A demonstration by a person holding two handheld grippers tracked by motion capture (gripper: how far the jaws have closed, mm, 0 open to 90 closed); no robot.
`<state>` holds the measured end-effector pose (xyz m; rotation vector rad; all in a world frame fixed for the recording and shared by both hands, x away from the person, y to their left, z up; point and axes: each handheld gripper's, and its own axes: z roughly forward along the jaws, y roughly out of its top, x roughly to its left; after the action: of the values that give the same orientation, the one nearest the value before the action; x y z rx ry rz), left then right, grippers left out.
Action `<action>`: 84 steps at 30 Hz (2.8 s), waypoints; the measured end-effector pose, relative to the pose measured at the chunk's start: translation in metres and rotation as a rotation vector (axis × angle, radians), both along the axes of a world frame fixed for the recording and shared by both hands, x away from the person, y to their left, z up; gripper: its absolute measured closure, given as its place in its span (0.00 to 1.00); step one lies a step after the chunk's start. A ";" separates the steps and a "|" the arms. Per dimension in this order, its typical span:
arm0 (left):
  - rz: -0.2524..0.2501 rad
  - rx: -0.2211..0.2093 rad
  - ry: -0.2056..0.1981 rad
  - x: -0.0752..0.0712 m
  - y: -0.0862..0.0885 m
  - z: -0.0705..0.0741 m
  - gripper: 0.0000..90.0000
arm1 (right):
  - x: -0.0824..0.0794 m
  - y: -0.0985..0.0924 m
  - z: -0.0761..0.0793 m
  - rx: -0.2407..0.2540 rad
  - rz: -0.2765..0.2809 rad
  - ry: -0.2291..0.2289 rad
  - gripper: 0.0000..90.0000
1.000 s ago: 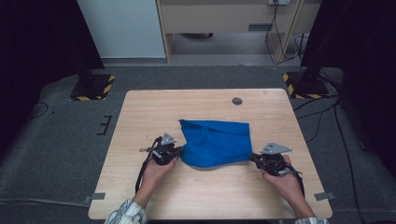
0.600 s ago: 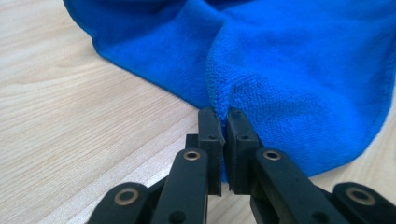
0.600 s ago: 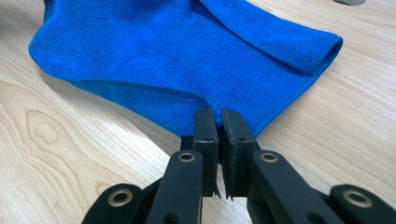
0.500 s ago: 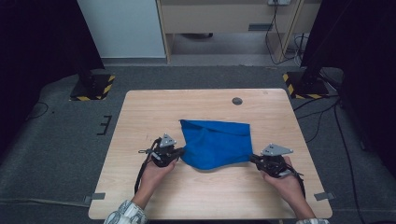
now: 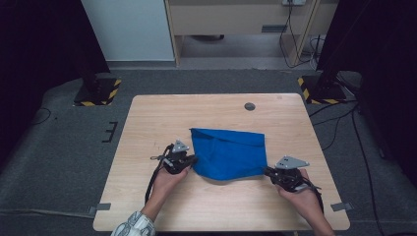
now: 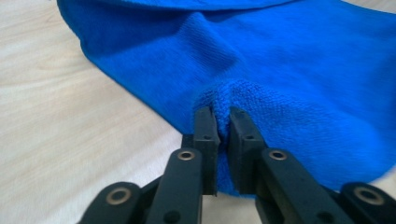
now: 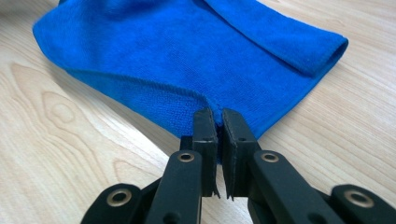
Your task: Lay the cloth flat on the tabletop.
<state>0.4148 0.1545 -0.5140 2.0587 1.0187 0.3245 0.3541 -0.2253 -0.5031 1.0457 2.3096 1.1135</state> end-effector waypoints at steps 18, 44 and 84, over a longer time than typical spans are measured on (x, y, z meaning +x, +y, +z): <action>0.017 0.012 -0.084 -0.024 0.023 0.010 0.57 | 0.005 -0.002 -0.007 -0.039 -0.022 0.031 0.91; -0.093 0.000 0.023 -0.048 0.024 0.011 0.97 | -0.016 -0.001 0.004 -0.038 0.009 0.000 0.92; 0.027 0.002 -0.063 -0.064 0.052 0.019 0.51 | -0.004 -0.024 0.003 -0.009 -0.070 0.001 0.64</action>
<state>0.3508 0.2064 -0.4955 2.0250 1.0092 0.4018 0.3505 -0.2496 -0.4997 1.1148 2.2582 1.0748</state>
